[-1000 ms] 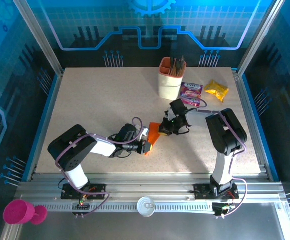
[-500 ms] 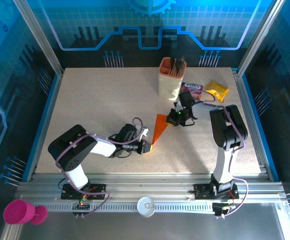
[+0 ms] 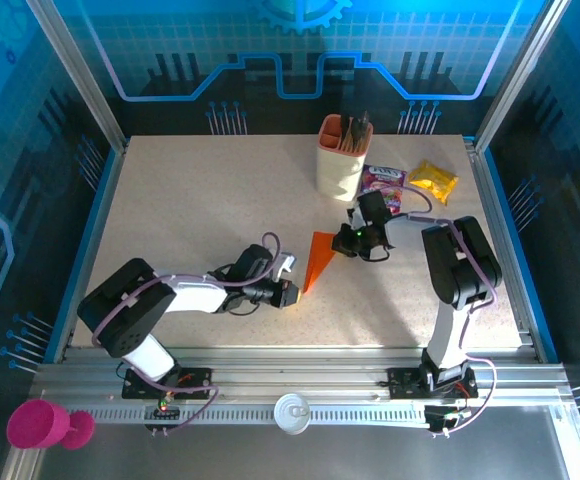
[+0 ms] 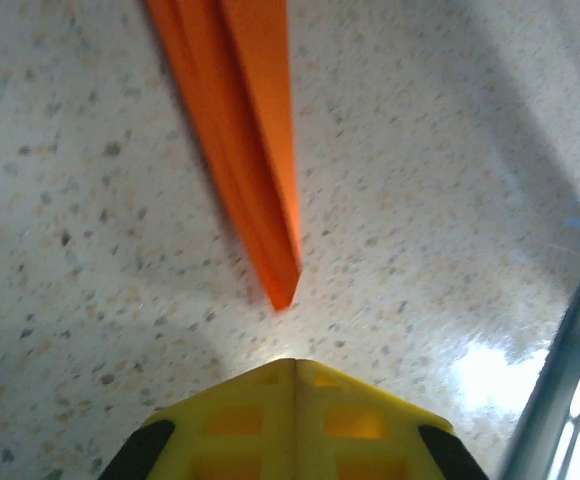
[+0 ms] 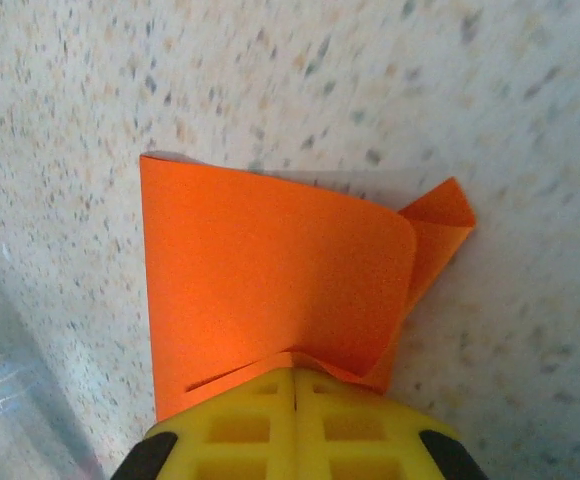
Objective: Fold a paper plane with a square sheet of paper (pick it up from the middle)
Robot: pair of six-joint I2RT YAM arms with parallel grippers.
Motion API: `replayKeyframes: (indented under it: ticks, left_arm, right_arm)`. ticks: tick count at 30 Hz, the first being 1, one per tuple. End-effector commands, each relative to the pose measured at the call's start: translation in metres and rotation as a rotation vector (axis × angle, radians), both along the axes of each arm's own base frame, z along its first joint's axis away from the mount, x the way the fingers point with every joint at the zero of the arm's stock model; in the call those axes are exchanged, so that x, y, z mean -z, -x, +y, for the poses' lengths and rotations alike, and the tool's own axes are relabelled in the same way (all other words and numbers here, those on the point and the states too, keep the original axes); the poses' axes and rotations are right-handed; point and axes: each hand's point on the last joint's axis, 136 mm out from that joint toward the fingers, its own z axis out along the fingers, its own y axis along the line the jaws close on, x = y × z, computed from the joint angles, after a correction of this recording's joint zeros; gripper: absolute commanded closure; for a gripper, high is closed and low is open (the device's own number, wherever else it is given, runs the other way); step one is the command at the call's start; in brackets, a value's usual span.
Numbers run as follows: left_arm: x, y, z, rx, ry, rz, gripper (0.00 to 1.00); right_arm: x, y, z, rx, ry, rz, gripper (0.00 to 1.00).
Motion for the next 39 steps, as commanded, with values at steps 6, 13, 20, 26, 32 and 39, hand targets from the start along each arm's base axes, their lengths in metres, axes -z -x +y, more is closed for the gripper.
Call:
replayKeyframes:
  ticks: [6, 13, 20, 26, 32, 39]
  left_arm:
    - [-0.032, -0.020, -0.023, 0.069, -0.005, -0.049, 1.00]
    - [-0.008, -0.007, -0.027, 0.110, -0.041, -0.008, 1.00]
    - [0.029, 0.012, -0.022, 0.117, -0.113, 0.041, 1.00]
    - [0.055, 0.024, -0.007, 0.102, -0.166, 0.091, 1.00]
    - [0.071, 0.034, 0.001, 0.095, -0.181, 0.134, 1.00]
    - [0.081, 0.041, 0.006, 0.098, -0.198, 0.159, 1.00]
  right_arm:
    - [0.041, 0.080, 0.008, -0.044, 0.105, 0.174, 1.00]
    - [0.031, 0.094, 0.027, -0.072, 0.087, 0.165, 1.00]
    - [0.024, 0.086, 0.032, -0.082, 0.062, 0.163, 1.00]
    - [0.014, 0.066, 0.034, -0.087, 0.040, 0.151, 1.00]
    - [0.009, 0.043, 0.027, -0.067, 0.027, 0.141, 1.00]
    - [0.005, 0.021, 0.016, -0.043, 0.020, 0.128, 1.00]
